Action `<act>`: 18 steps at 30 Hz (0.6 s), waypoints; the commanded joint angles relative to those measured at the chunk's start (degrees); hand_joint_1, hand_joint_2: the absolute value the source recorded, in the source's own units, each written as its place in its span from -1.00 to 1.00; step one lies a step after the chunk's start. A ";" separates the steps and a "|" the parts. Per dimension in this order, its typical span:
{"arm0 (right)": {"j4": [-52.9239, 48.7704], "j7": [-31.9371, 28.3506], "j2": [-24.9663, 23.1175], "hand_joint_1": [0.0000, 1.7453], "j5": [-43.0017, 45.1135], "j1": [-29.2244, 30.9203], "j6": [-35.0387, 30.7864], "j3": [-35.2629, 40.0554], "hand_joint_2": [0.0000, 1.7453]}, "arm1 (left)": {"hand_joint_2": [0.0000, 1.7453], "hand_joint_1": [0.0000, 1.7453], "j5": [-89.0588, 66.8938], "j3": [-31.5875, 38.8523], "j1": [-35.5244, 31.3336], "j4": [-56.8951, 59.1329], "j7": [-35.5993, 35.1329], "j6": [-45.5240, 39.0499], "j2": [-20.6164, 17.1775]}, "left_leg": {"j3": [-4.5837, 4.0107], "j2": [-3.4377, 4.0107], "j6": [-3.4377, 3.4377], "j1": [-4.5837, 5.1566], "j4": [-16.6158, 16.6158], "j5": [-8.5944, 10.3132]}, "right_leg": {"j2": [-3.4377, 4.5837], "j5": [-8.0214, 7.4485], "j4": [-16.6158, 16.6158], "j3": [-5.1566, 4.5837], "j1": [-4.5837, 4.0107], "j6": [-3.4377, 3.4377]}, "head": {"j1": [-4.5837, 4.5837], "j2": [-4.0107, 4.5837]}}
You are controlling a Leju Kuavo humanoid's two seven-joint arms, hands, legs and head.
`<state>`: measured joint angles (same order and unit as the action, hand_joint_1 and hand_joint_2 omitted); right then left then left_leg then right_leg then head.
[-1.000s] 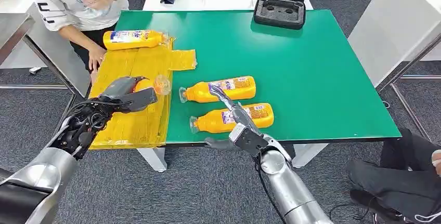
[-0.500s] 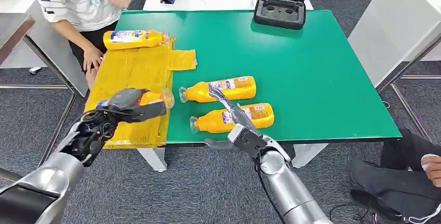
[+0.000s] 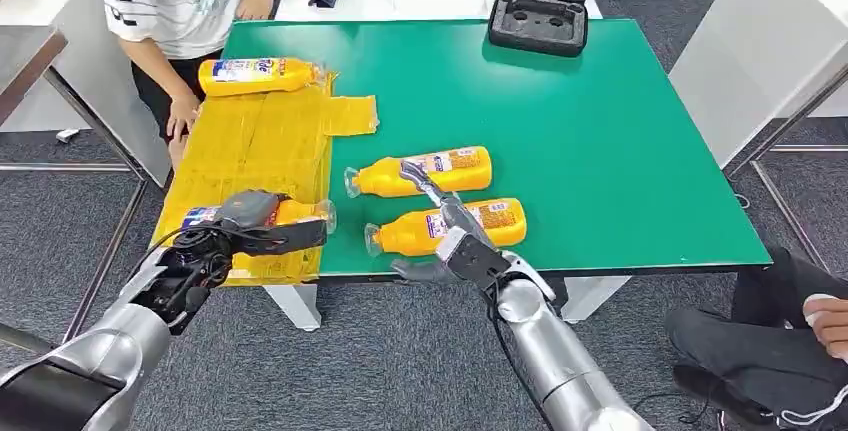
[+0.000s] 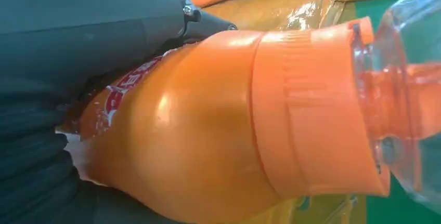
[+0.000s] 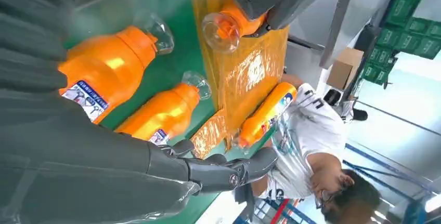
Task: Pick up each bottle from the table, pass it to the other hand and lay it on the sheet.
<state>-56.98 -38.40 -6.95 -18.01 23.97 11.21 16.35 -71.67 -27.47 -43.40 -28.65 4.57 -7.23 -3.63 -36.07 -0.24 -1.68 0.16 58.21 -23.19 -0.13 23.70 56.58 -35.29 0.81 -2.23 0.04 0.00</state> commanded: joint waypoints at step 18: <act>8.63 -0.34 -0.45 -1.00 0.51 4.03 -1.60 2.69 1.00 | 1.00 -0.56 -2.00 1.89 -1.44 5.99 0.39 3.88 -0.83 | 0.16 0.10 0.06 -0.03 -0.03 -0.05 | 0.09 0.02 -0.03 0.13 -0.02 0.06 | 0.00 0.00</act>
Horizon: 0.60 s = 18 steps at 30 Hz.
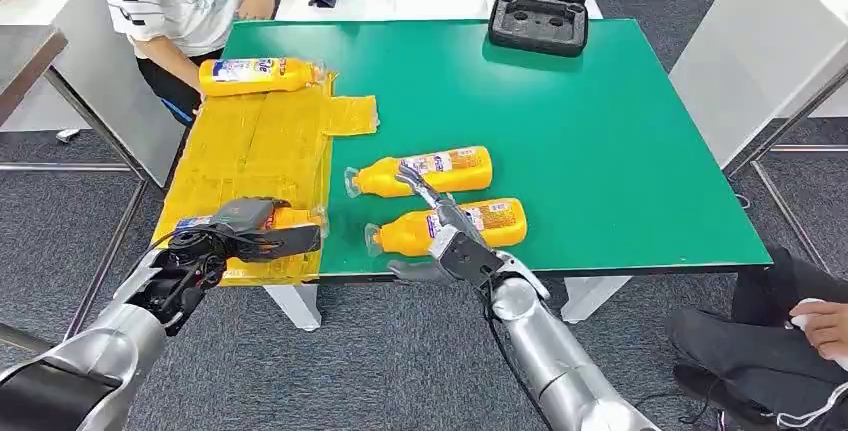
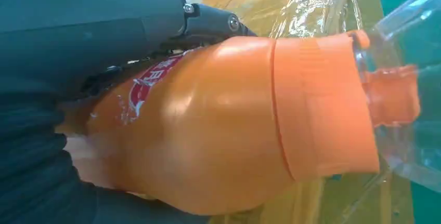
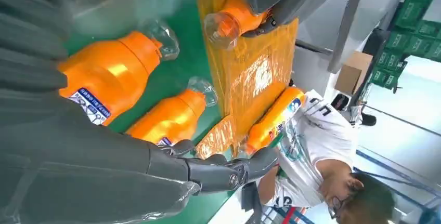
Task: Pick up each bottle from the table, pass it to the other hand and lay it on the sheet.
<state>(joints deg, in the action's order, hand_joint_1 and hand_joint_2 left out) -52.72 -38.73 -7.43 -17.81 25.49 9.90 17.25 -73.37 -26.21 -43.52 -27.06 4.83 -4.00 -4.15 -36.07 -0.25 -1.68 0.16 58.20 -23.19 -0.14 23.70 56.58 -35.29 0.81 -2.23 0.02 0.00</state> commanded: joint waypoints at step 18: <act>2.92 0.81 0.04 -1.00 -0.45 1.00 -0.55 1.42 1.00 | -1.00 -1.00 -1.25 2.65 -1.03 3.31 0.53 0.56 0.05 | 0.21 0.08 0.06 -0.02 -0.04 -0.06 | 0.07 0.04 -0.05 0.19 -0.02 0.06 | 0.02 0.00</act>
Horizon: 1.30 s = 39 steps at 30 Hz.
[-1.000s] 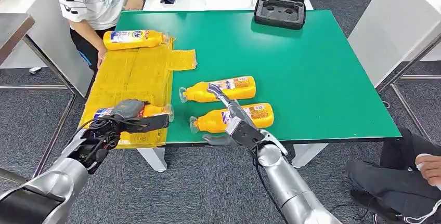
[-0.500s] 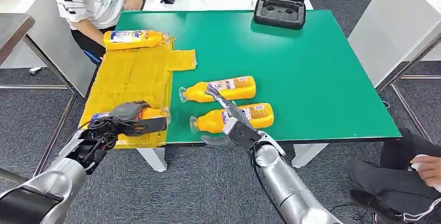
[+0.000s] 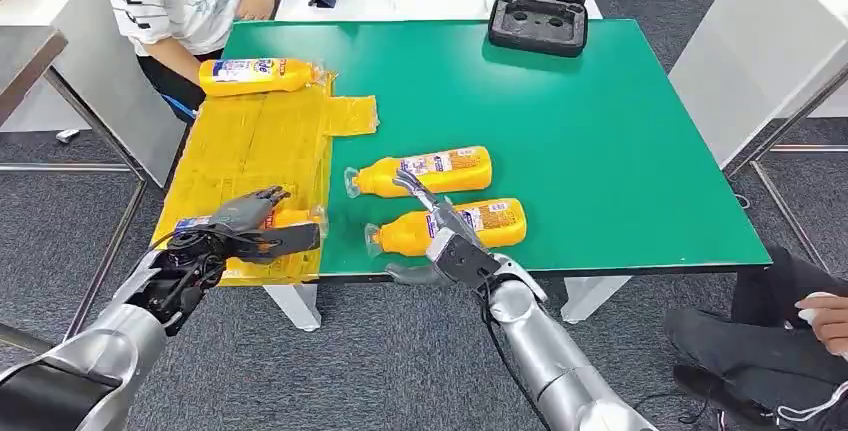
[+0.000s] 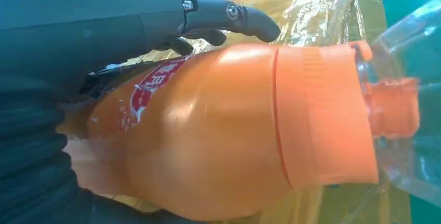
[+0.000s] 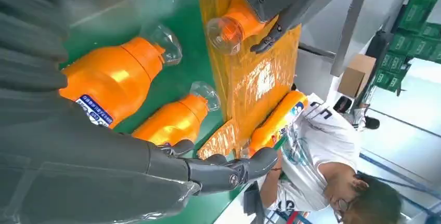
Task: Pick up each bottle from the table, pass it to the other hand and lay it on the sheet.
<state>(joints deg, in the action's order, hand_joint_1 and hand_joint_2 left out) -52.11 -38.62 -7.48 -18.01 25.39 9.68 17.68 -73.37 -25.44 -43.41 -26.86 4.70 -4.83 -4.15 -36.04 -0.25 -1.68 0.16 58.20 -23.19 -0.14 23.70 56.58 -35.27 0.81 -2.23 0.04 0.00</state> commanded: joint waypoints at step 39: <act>-6.81 5.52 2.69 -1.00 -5.53 -3.38 -2.67 -0.09 1.00 | -1.00 -1.00 25.32 19.03 -1.77 -9.55 21.59 -15.16 5.89 | 0.07 -0.08 0.07 -0.06 0.04 -0.06 | -0.10 0.07 -0.01 0.10 -0.06 0.06 | -0.02 0.00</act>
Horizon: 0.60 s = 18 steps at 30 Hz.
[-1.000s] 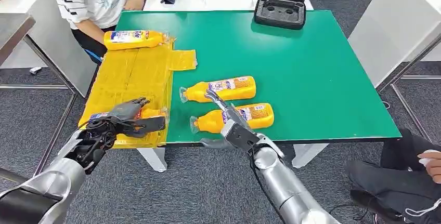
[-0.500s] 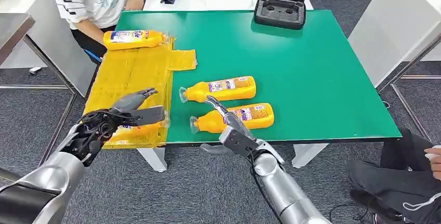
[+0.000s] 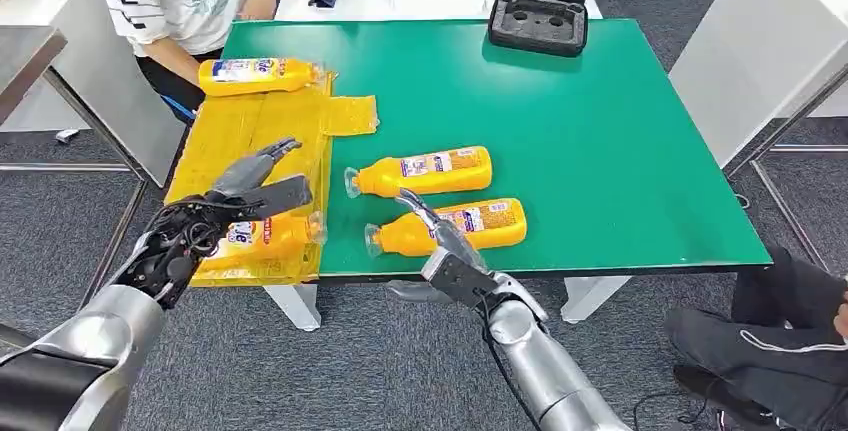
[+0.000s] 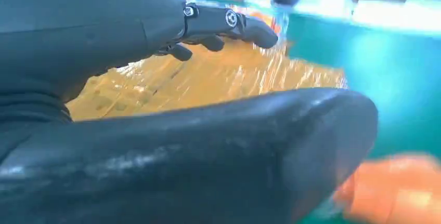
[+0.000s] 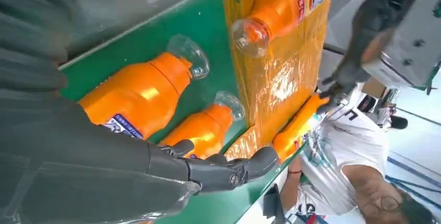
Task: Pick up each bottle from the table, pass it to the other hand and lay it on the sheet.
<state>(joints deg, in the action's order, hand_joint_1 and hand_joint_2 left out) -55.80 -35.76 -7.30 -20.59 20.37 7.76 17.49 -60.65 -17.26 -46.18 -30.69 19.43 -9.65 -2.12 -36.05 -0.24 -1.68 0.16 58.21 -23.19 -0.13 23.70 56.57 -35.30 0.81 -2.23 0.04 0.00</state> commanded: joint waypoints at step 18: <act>9.73 15.49 10.68 -1.00 -4.78 23.98 1.16 7.15 1.00 | 1.00 -1.00 44.63 11.16 17.18 -18.22 18.73 -10.46 5.88 | 0.08 0.08 0.04 0.10 0.02 -0.05 | 0.07 0.01 0.01 0.08 0.09 0.03 | 0.00 0.00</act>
<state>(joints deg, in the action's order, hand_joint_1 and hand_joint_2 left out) -56.88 -22.76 -0.27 -26.10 33.71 7.78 19.43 -18.78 -5.62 -29.83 -48.50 37.68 -20.46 3.15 -36.05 -0.25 -1.69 0.27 58.21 -23.19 -0.14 23.70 56.57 -35.29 0.92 -2.24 0.04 0.00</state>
